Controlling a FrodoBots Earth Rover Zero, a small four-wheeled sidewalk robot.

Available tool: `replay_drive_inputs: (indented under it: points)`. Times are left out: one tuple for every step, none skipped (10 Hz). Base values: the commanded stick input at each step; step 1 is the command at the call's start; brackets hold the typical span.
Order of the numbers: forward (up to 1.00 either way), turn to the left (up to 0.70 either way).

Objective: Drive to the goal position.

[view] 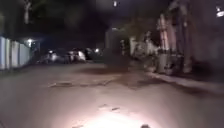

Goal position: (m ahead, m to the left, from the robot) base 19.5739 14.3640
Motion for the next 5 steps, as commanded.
replay_drive_inputs:
  points:
    - [0.70,0.00]
    - [0.70,0.00]
    - [0.70,0.00]
    - [0.70,0.00]
    - [0.70,0.00]
